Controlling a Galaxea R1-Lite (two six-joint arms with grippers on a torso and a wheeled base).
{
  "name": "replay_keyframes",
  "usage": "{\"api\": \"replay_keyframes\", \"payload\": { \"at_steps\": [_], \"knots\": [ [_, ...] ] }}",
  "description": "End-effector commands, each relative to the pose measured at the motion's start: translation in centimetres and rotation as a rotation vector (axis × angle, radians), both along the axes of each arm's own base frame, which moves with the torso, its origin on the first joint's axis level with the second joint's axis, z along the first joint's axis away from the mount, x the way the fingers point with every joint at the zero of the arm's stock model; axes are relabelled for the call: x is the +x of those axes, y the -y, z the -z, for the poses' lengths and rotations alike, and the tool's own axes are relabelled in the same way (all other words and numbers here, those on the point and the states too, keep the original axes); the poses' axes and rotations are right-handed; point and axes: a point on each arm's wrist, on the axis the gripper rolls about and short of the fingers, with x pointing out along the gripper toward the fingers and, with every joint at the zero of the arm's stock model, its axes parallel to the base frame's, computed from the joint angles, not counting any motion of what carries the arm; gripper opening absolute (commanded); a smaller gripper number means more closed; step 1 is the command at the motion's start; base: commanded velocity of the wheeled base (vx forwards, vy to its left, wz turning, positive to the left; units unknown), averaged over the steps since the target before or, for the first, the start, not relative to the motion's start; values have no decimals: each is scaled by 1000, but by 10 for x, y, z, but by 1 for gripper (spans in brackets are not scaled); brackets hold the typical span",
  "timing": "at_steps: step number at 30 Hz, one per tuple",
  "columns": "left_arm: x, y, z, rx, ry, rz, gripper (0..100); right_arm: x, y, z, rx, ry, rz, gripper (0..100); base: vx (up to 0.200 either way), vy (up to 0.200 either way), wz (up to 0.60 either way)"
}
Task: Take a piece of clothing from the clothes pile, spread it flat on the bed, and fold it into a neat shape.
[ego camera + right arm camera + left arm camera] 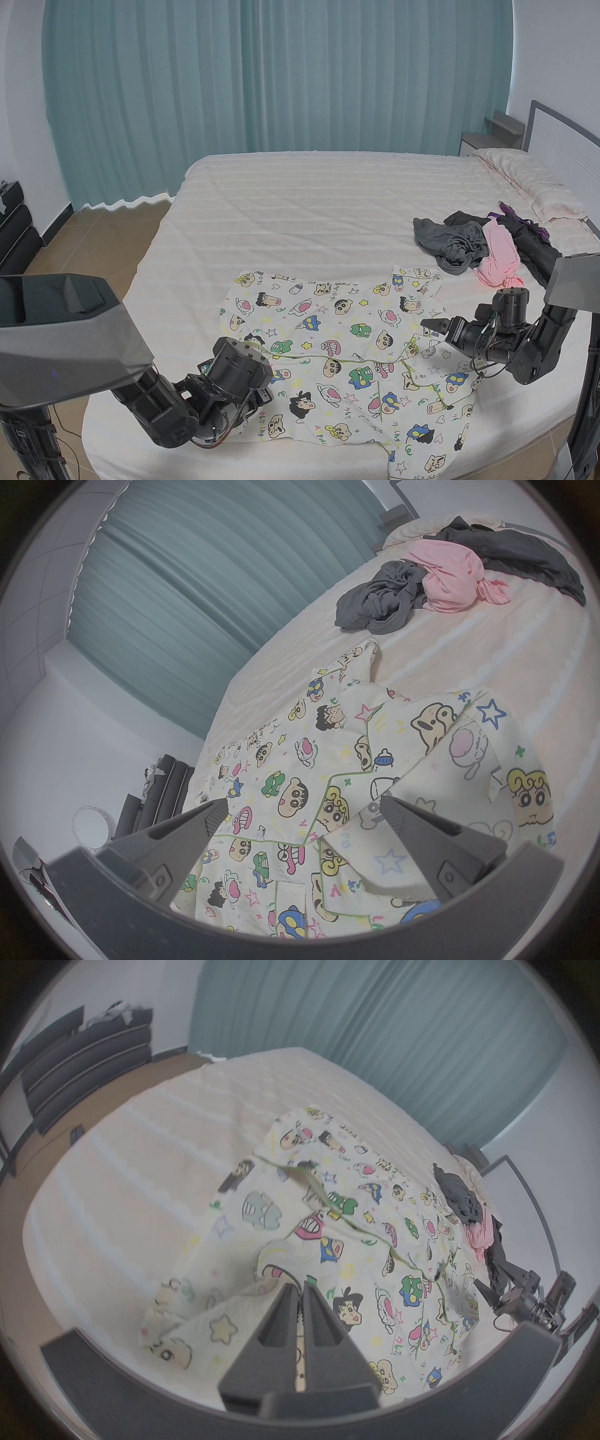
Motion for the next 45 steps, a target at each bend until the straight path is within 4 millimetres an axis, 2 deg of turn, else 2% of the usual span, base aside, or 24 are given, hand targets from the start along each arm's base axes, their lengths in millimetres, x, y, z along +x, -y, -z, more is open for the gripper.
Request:
{"api": "replay_keyframes", "payload": {
  "at_steps": [1, 10, 22, 34, 41, 42, 45],
  "knots": [
    [13, -22, -18, 15, 71, -19, 0, 0, 0, -3, 9, 6, 4, 100, 0, 0, 0],
    [30, -52, -13, 19, 119, 23, 0, 0, 0, -5, 11, 11, 5, 100, 0, 0, 0],
    [51, -76, 25, 83, 127, 7, 0, -1, 0, -5, 10, 10, 6, 100, 0, 0, 0],
    [59, -87, 45, 105, 104, -21, 0, -1, 0, -5, 10, 10, 6, 100, 0, 0, 0],
    [70, -90, 43, 81, 152, -39, 0, 0, 0, -5, 10, 11, 6, 100, 0, 0, 0],
    [72, -91, 43, 79, 154, -41, 100, 0, 0, -5, 10, 11, 6, 100, 0, 0, 0],
    [76, -95, 46, 79, 149, -54, 100, 0, 0, -5, 10, 11, 8, 100, 0, 0, 0]
  ]
}}
